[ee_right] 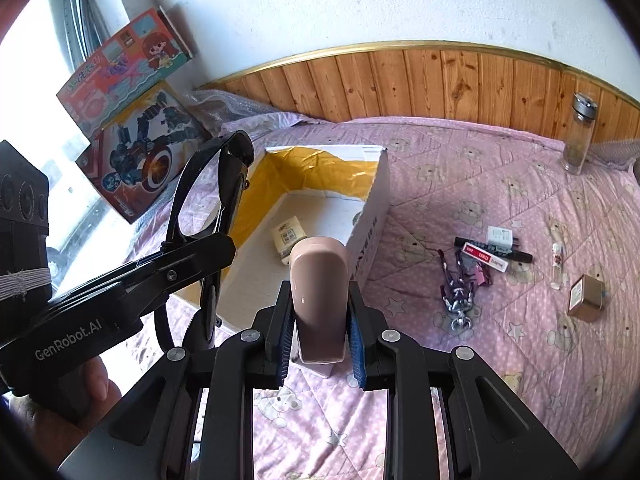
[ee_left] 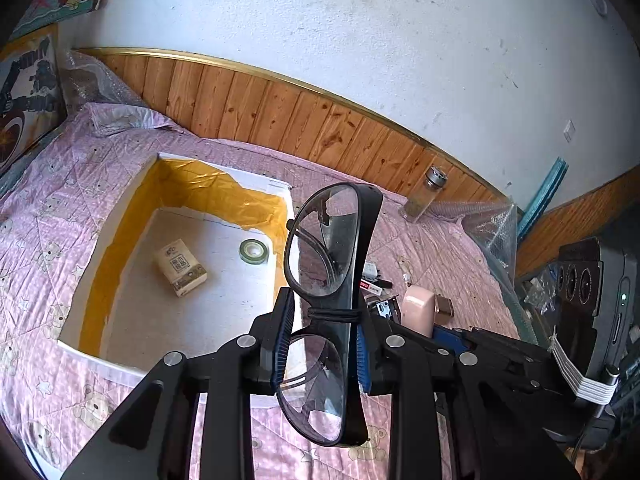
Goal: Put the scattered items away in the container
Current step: 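Carry the glasses and stapler over the white box with both tools, then lower the glasses and stapler into the box and open both tools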
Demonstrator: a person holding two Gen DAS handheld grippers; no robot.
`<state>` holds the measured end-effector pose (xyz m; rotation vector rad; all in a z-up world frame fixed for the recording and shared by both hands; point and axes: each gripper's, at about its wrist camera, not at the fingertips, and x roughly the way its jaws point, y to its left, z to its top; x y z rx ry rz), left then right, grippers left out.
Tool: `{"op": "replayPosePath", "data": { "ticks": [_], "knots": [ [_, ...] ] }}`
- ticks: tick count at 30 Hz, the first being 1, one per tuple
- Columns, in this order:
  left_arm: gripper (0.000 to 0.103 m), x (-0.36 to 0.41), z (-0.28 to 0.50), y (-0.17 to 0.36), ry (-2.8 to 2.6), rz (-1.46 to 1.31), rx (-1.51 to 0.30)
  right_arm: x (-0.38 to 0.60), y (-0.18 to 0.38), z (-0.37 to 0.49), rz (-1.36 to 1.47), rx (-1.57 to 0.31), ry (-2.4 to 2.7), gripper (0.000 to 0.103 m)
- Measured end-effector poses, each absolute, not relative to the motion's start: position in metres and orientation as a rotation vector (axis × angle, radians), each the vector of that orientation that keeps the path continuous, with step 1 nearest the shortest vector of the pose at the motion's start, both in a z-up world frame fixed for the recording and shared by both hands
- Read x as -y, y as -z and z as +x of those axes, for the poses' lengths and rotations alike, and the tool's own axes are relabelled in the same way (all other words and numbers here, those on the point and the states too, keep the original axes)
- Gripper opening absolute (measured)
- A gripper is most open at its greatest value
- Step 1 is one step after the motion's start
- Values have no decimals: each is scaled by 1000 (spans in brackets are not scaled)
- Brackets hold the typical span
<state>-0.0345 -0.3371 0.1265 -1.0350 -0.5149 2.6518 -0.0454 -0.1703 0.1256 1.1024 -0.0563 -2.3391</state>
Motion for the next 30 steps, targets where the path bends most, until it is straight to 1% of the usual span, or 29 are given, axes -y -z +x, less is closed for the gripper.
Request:
{"op": "replayPosePath", "data": {
  "ticks": [11,14,18,24,30],
  "knots": [
    [28,390,-57,-121,-2684,-1078,616,220,-124,-72,1111,13,2269,26],
    [28,401,-67,-122,-2695,-1083,629,232,-118,-83,1130,0,2243,26],
    [28,410,-85,-119,-2722,-1119,601,248,-105,-101,1179,-27,2218,26],
    [28,420,-127,-94,-2711,-1267,604,267,-78,-131,1276,-100,2183,26],
    [28,437,-174,-61,-2648,-1441,680,278,-57,-162,1353,-164,2158,26]
  ]
}}
